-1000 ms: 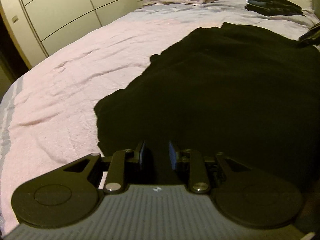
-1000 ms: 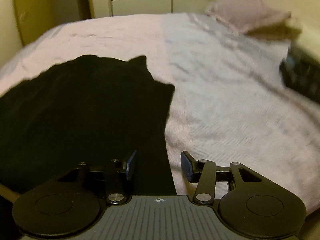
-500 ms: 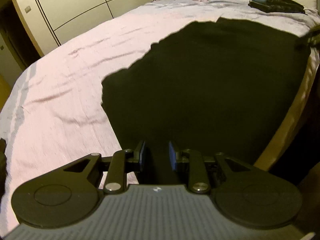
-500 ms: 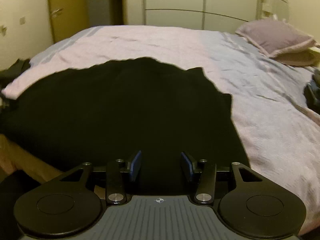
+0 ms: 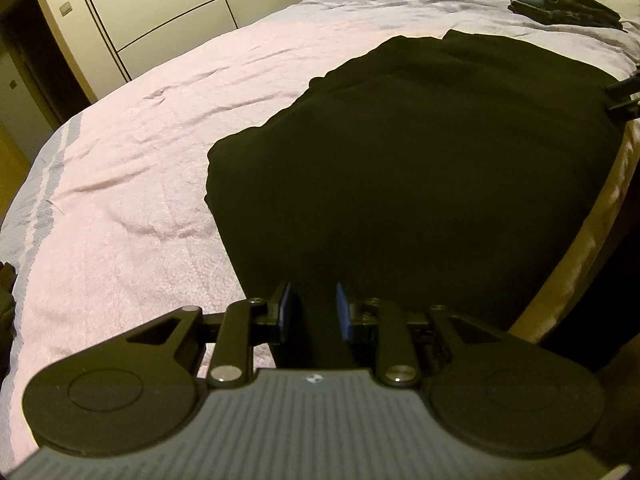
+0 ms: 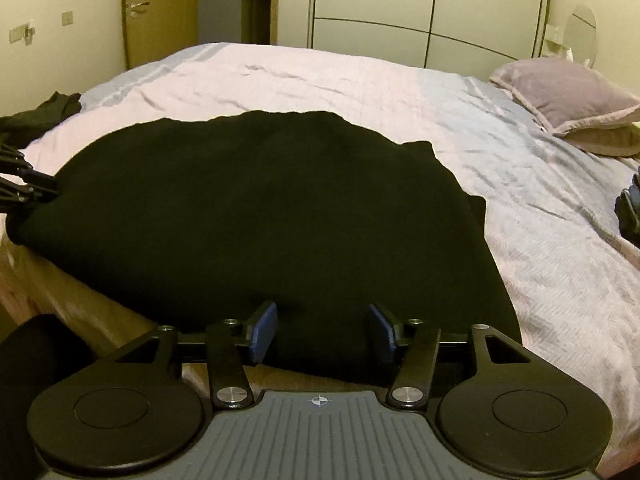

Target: Fold clothes

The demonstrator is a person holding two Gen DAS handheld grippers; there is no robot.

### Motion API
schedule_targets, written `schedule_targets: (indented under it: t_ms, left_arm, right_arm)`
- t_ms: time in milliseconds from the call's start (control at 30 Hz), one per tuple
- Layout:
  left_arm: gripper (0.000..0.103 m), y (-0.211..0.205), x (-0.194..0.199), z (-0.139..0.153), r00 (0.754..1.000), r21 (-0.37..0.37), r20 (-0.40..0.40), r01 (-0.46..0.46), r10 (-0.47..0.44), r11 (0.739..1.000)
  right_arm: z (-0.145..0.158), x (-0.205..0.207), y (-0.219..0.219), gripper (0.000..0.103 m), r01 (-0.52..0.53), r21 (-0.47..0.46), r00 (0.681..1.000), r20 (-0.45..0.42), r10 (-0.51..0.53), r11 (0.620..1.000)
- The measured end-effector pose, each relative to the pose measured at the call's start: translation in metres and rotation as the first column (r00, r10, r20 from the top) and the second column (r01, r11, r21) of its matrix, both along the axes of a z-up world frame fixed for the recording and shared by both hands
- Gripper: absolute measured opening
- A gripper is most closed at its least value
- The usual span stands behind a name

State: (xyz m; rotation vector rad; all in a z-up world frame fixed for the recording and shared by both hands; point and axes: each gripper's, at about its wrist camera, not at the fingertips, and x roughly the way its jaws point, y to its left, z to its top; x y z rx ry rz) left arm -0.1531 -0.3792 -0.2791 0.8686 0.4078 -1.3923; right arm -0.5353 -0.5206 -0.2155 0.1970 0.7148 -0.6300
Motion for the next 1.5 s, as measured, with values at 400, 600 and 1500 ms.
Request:
schedule_targets:
  t_ms: [400,600,1500]
  left_arm:
    - [0.021,0.002,0.000,-0.002,1.000,-0.012,0.009,0.008,-0.008,1.000]
    - [0.032,0.014,0.006,0.009,0.999,-0.063,0.015,0.052,-0.051,0.997]
    - [0.062,0.043,0.066,0.001,0.672,0.247,0.302,0.630,-0.677,0.736]
  right_arm:
    - [0.006,0.006,0.003,0.060,0.010,-0.019,1.000,-0.028,-0.011,1.000]
    - [0.027,0.026,0.032,0.060,-0.083,-0.096,0.996,-0.032,0.080,0.992]
    - [-0.015,0.245,0.186,0.072,-0.768,-0.101,0.601,-0.457,0.656,0.632]
